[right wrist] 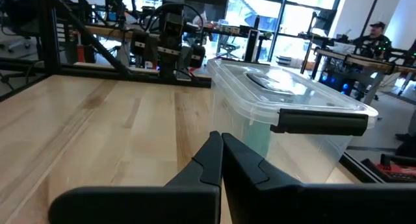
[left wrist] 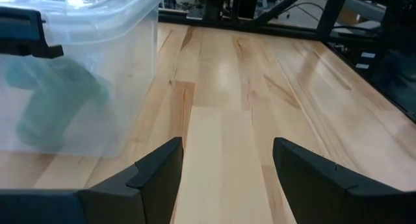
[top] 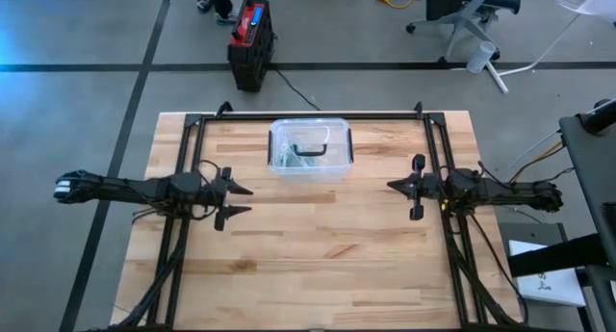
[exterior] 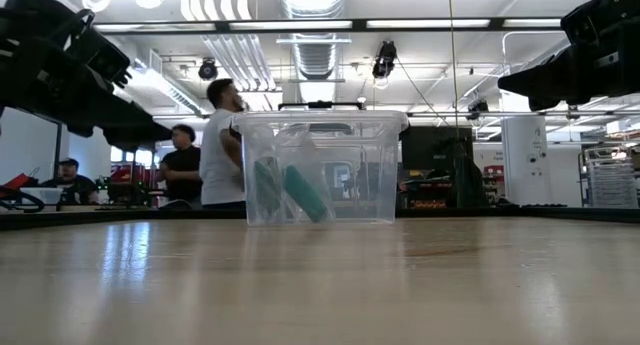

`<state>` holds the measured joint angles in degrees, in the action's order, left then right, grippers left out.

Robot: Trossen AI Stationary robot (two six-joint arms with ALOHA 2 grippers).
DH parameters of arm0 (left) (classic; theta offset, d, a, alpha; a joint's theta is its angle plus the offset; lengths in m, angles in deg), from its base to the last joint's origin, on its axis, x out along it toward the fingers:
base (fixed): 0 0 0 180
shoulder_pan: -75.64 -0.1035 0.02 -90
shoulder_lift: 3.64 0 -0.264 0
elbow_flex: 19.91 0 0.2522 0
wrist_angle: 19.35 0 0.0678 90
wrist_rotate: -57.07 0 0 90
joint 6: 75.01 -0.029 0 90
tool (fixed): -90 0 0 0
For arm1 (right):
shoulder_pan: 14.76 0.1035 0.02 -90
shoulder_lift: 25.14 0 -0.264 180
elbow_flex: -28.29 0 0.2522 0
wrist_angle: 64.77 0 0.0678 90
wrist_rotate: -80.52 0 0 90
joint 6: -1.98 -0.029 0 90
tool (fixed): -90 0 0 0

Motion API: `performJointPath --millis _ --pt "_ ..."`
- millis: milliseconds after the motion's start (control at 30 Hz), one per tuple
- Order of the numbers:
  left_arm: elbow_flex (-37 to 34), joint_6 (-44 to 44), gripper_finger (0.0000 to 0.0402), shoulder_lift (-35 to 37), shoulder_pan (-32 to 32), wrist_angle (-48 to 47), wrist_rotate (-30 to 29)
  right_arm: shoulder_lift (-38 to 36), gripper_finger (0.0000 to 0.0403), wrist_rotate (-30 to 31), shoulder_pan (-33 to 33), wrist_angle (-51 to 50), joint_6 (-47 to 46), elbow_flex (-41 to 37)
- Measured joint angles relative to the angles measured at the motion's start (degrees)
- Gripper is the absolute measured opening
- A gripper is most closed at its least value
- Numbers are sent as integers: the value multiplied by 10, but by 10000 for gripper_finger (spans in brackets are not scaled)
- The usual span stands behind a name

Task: Roll bandage
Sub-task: Return to Home Position

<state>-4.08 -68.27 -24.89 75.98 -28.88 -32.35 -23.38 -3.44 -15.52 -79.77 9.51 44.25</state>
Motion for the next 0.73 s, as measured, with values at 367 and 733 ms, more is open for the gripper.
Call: performJointPath --millis 367,733 --pt "0 0 231 -17 0 0 0 0 0 0 0 0 0 0" --pt "0 0 231 -28 0 -1 0 0 0 0 0 0 0 0"
